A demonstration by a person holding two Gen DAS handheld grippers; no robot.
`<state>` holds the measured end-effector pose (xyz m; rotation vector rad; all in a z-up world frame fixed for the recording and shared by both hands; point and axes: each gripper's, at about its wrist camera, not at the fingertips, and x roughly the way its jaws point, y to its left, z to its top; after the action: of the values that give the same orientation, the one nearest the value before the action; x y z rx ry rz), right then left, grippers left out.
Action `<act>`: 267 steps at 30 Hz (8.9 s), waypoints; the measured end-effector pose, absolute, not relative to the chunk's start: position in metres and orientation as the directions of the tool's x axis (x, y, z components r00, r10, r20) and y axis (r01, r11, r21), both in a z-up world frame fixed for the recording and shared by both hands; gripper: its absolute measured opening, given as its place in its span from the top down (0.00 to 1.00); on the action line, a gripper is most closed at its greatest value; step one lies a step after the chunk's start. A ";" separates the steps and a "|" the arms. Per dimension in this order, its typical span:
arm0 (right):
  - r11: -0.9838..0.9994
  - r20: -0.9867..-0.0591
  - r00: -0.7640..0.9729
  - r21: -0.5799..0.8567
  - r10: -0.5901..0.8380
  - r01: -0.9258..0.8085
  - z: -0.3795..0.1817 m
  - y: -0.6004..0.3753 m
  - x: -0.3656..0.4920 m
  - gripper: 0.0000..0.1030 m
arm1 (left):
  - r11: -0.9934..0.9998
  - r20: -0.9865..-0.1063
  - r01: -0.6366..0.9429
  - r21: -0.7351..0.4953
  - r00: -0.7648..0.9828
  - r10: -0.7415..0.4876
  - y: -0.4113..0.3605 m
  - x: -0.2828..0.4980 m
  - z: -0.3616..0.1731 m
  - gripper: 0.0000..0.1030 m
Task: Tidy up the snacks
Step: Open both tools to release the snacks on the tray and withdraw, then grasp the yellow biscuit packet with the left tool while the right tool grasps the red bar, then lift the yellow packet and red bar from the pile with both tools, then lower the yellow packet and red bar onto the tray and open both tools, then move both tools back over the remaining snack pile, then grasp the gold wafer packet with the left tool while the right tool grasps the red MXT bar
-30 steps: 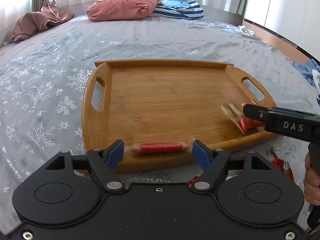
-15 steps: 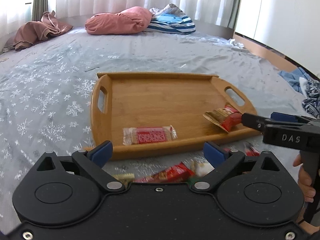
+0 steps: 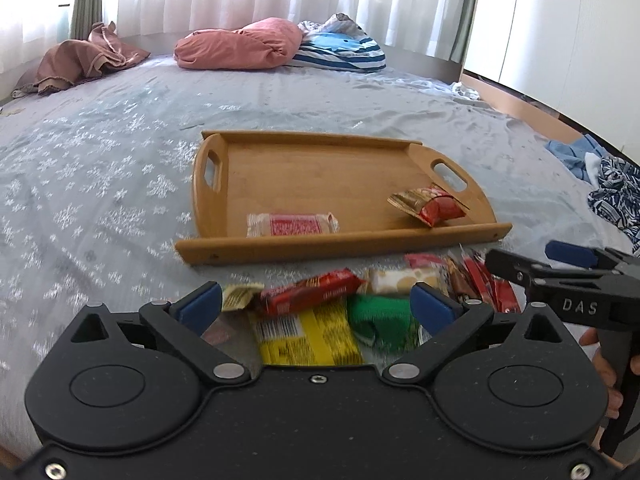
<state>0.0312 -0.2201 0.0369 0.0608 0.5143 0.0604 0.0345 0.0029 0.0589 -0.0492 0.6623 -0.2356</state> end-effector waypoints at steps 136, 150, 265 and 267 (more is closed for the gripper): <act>0.930 -0.485 0.797 0.253 0.360 -0.266 0.047 -0.226 -0.006 0.73 | 0.867 -0.603 0.485 -0.117 0.659 -0.450 -0.037 -0.024 0.072 0.53; 0.979 -0.480 0.869 0.200 0.124 -0.029 0.063 -0.264 0.075 0.73 | 0.958 -0.539 0.271 -0.096 0.794 -0.279 0.004 0.061 0.103 0.53; 0.997 -0.518 0.853 0.009 -0.060 0.076 -0.018 -0.230 0.002 0.15 | 0.996 -0.540 0.061 -0.061 0.837 -0.084 0.015 0.030 0.018 0.57; 0.997 -0.514 0.855 0.008 -0.063 0.078 -0.019 -0.228 0.003 0.18 | 0.997 -0.545 0.055 -0.061 0.835 -0.080 0.014 0.034 0.016 0.57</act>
<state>0.0028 -0.2278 -0.0191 0.0285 0.5397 -0.0737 0.0337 0.0139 0.0160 -0.0436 0.5790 -0.0714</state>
